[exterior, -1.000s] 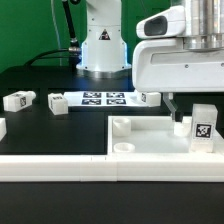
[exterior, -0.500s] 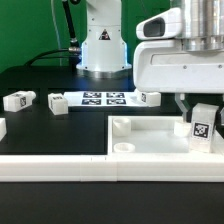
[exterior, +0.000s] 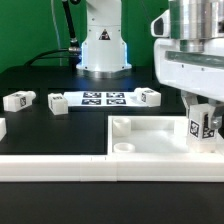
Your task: Assemble square table
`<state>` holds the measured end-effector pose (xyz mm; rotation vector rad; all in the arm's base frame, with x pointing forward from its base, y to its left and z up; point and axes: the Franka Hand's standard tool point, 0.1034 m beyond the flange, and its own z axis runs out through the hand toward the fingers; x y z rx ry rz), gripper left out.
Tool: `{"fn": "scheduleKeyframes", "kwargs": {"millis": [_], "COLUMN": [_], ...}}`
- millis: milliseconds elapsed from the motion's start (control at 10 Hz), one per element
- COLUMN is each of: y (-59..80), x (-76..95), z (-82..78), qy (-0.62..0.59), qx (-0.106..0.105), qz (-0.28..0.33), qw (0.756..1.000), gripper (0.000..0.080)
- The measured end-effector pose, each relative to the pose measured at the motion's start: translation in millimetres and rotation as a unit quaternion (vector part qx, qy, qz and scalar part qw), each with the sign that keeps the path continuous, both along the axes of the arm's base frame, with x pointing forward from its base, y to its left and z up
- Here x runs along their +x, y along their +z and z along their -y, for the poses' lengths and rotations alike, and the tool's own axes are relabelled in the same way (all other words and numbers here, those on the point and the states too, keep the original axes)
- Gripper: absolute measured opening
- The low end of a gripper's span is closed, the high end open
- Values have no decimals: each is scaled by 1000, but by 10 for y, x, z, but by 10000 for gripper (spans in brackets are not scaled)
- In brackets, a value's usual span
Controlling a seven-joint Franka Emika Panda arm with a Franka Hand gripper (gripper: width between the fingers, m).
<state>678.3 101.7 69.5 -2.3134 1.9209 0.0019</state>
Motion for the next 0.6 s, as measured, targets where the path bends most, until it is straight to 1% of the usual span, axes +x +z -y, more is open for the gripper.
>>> {"fn": "scheduleKeyframes", "kwargs": {"millis": [100, 200, 300, 500, 600], "y": [-3, -1, -4, -16, -16], "x": [5, 5, -2, -17, -17], "z": [-1, 3, 16, -10, 1], "qy": [-108, -173, -212, -265, -270], "qx": [29, 51, 62, 65, 65], "qz": [-9, -12, -16, -26, -26], "qw": [994, 984, 975, 962, 960], "gripper": [294, 294, 294, 294, 296]}}
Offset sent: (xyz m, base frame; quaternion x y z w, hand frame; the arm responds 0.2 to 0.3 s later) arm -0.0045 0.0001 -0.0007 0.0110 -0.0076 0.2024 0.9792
